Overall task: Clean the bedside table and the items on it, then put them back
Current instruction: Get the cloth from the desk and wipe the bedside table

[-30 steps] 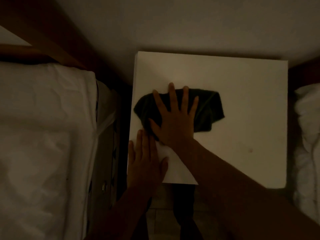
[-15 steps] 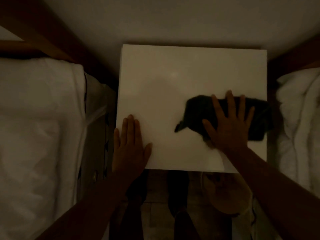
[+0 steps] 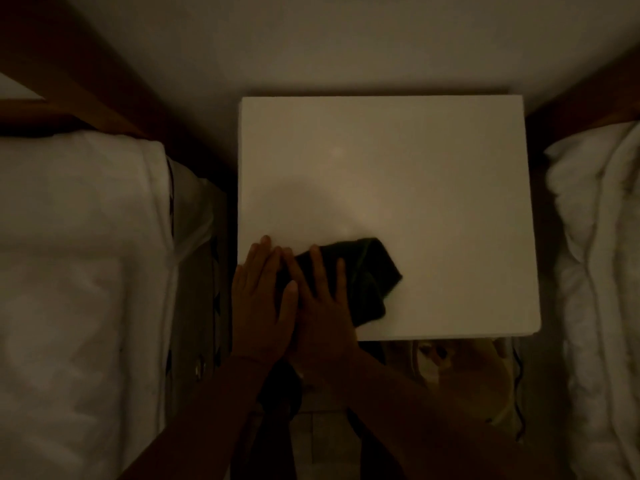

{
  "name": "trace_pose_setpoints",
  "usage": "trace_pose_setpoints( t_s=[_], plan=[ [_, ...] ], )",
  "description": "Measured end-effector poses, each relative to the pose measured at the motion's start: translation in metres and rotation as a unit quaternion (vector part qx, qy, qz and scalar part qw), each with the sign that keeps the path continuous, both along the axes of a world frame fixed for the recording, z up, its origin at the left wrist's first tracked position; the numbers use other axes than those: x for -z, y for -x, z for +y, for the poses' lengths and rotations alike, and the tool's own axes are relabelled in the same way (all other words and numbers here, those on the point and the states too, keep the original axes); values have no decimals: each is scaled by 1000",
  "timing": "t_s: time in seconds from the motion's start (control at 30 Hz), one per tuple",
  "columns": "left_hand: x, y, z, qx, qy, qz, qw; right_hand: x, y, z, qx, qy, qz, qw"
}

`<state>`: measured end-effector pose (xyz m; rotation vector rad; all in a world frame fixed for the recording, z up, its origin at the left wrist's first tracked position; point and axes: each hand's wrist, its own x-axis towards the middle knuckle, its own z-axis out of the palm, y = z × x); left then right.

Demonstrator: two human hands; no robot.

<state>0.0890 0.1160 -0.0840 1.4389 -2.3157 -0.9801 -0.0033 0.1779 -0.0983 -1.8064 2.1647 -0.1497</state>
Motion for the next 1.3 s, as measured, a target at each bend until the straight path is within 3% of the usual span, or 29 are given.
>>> trace_pose_setpoints(
  t_s=[0.17, 0.27, 0.47, 0.7, 0.8, 0.9, 1.03, 1.13, 1.3],
  plan=[
    [1, 0, 2, 14, 26, -37, 999, 11, 31, 15, -108, 47, -8, 993],
    [6, 3, 4, 24, 55, -104, 993, 12, 67, 42, -131, 41, 25, 990],
    [16, 9, 6, 36, 90, -254, 962, 6, 157, 101, -70, 0, 90, 993],
    [3, 27, 16, 17, 51, -293, 955, -6, 182, 128, -28, -41, 77, 996],
    [-5, 56, 31, -27, 4, -277, 961, -22, 181, 125, 7, -13, 29, 999],
    [-11, 76, 51, -32, -23, -233, 972, -38, 177, 127, 147, 55, -15, 988],
    [-15, 75, 63, -20, -43, -208, 977, -44, 159, 121, 316, -39, -54, 947],
    [-20, 56, 62, 17, -42, -170, 984, -39, 134, 117, 296, -122, -39, 947],
    [-28, 20, 61, 74, -48, -121, 989, -34, 98, 109, 258, -38, -65, 963]
  ],
)
